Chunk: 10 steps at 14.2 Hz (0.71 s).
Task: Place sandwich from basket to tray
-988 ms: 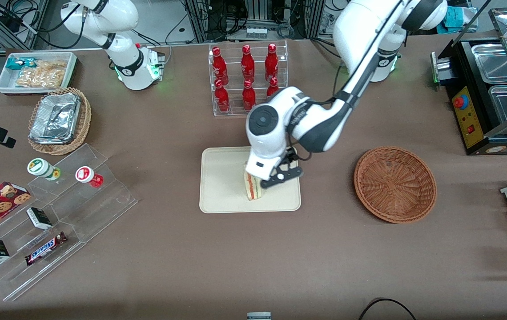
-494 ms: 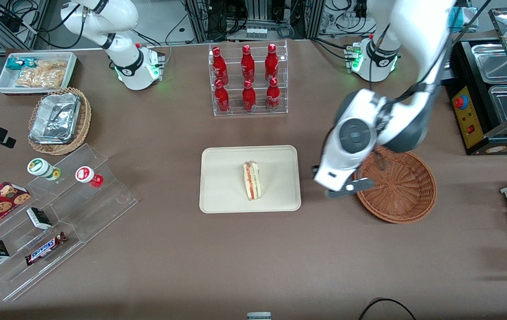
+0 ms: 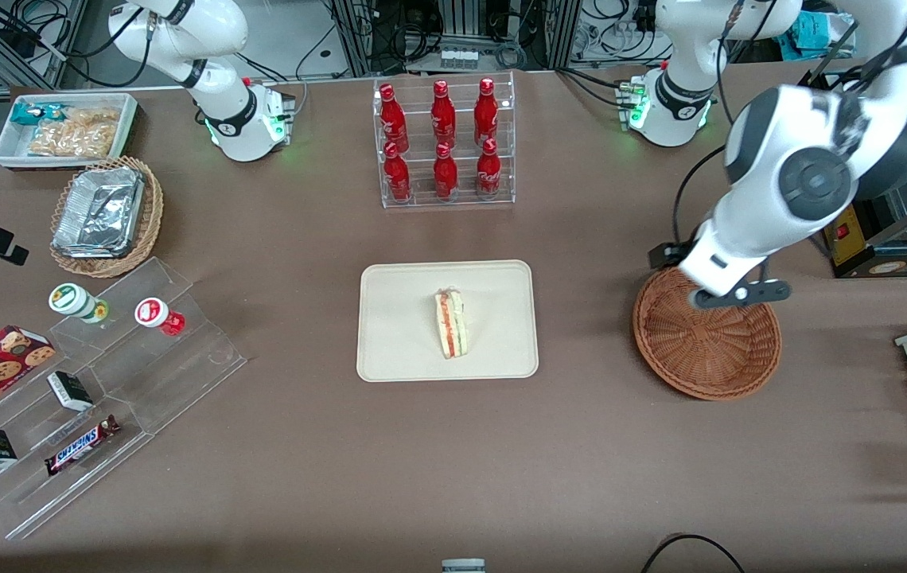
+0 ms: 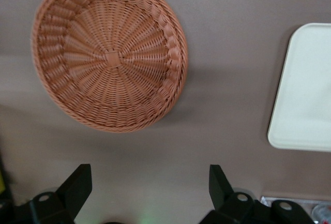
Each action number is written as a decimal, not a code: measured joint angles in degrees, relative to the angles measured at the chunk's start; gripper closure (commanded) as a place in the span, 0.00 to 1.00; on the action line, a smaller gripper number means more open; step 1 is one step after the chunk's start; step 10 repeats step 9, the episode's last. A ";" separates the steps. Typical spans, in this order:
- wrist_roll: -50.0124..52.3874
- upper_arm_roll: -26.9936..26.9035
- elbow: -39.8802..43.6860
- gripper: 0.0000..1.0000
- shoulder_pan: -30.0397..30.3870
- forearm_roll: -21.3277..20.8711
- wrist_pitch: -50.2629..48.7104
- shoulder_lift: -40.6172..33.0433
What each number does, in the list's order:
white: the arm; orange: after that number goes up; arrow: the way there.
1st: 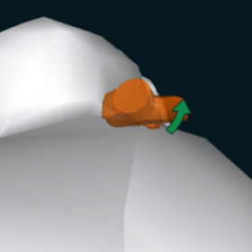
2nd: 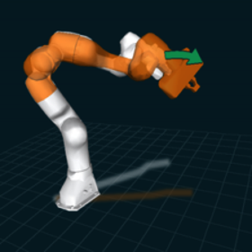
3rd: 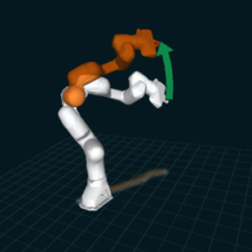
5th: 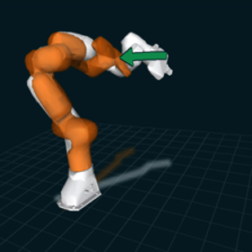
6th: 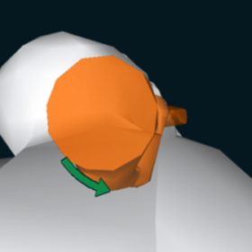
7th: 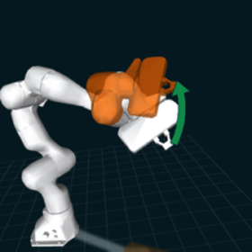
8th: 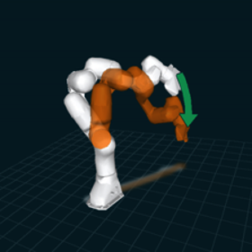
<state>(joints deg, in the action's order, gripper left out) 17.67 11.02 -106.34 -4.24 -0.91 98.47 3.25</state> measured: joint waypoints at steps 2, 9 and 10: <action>-3.39 -1.03 0.73 0.00 0.16 0.00 -0.63 -1.75; -16.46 -6.34 7.24 0.00 2.96 -0.02 -4.29 -5.32; -16.46 -6.34 7.24 0.00 2.96 -0.02 -4.29 -5.32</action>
